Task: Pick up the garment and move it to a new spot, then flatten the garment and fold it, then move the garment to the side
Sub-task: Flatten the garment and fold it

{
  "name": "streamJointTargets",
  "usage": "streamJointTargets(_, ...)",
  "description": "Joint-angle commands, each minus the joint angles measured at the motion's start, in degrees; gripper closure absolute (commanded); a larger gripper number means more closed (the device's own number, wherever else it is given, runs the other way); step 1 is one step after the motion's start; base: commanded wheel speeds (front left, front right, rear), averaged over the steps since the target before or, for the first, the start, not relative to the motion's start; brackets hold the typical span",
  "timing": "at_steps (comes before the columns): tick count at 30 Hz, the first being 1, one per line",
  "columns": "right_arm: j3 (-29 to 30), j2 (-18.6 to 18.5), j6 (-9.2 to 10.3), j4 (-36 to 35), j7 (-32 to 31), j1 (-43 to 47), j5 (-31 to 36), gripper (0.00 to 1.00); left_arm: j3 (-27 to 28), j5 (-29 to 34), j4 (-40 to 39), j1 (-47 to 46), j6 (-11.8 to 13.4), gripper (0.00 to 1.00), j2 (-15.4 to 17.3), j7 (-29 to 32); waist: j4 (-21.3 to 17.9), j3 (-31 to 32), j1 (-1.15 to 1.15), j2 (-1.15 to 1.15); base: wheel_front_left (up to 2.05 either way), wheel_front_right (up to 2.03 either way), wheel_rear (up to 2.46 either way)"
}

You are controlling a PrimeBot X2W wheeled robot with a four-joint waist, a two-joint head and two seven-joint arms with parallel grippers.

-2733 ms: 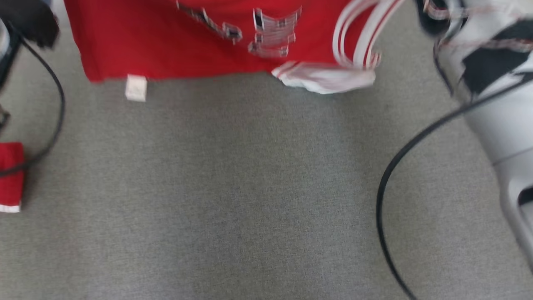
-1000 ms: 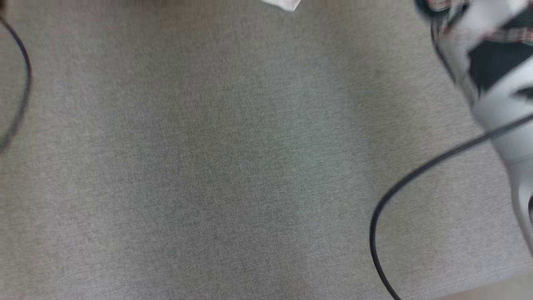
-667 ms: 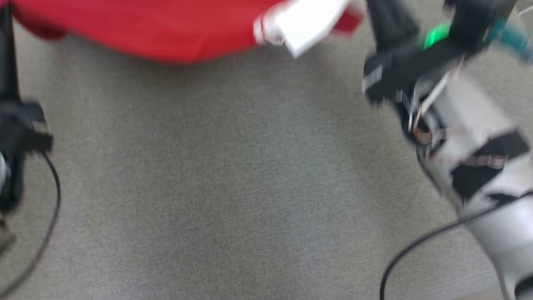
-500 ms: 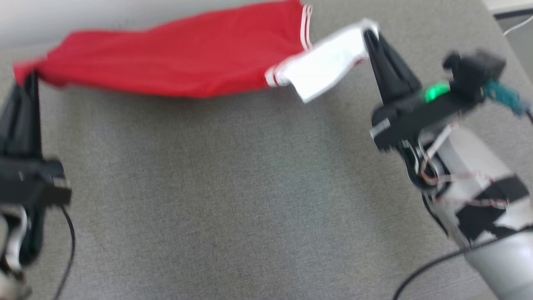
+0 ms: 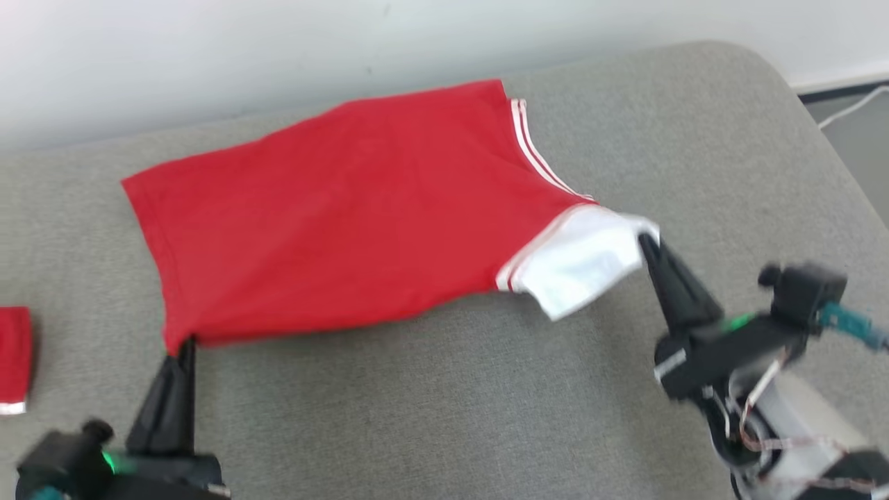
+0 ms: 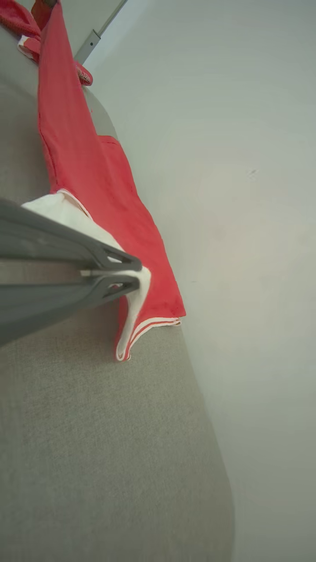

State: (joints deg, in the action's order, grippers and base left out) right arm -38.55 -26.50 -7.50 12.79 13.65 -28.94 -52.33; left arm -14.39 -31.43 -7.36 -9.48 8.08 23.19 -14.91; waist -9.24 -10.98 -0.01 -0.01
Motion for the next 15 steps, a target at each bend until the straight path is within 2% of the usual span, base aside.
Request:
streamJointTargets(1, 0.1, -0.4, 0.02, -0.6, -0.8, 3.1, -0.7, 1.0, 0.9, 1.9, 1.1, 2.3, -0.3, 1.0, -1.0, -0.2, 1.7, 2.0, 0.01, 0.01, 0.0, 0.0, 0.0)
streamJointTargets(4, 0.5, -1.0, 0.02, -1.4, -2.3, 6.9, -1.1, 1.0, 3.2, 2.6, 2.0, 5.6, -1.1, 1.0, -4.5, -0.2, 1.9, 3.2, 0.01, 0.01, 0.0, 0.0, 0.0)
streamJointTargets(10, -0.3, -2.3, 0.01, -3.6, -6.8, 13.3, -2.4, 1.0, 8.5, 4.8, 4.5, 11.8, -3.6, 1.0, -9.5, -0.2, 1.8, 5.5, 0.01, 0.01, 0.0, 0.0, 0.0)
streamJointTargets(15, -1.4, -3.8, 0.01, -5.9, -11.4, 17.9, -4.9, 1.0, 11.2, 8.5, 7.1, 15.4, -5.8, 1.0, -12.1, -0.2, 1.9, 6.8, 0.01, 0.01, 0.0, 0.0, 0.0)
